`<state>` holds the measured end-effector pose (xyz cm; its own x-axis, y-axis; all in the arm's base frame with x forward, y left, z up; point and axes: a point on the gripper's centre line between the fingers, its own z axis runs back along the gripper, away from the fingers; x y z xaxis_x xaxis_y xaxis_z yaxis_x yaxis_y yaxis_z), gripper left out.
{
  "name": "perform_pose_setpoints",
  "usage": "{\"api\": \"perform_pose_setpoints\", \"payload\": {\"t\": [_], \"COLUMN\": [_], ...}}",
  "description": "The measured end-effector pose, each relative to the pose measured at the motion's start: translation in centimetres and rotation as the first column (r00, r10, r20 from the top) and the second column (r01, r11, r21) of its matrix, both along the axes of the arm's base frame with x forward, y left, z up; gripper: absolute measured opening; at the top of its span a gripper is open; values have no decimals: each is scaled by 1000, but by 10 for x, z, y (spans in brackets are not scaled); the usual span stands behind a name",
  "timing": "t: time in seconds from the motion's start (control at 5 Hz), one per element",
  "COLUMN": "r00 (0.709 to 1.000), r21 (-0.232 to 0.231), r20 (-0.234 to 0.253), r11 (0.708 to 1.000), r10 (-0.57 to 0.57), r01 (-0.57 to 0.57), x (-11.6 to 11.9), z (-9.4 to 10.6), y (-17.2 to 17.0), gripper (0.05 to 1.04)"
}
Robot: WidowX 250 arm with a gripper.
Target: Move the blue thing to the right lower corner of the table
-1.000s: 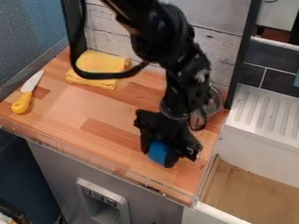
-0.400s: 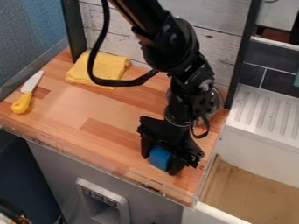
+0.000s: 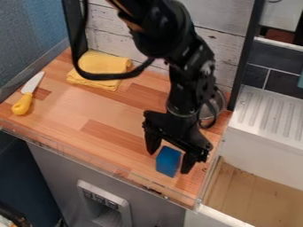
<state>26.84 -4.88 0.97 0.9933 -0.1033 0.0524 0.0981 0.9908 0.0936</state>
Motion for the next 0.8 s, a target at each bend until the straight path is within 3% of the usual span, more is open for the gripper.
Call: {"api": "perform_pose_setpoints", "payload": {"t": [0.2, 0.4, 0.8], "r00": [997, 992, 987], "r21": [-8, -35, -30], "r20": [81, 129, 159], "r11": [1000, 999, 1000], "r10": [1, 15, 6], "r01": [-1, -11, -1], "x": [5, 7, 7], "z": [25, 46, 52], "y": [2, 9, 13], "gripper": [1001, 1001, 1001]}}
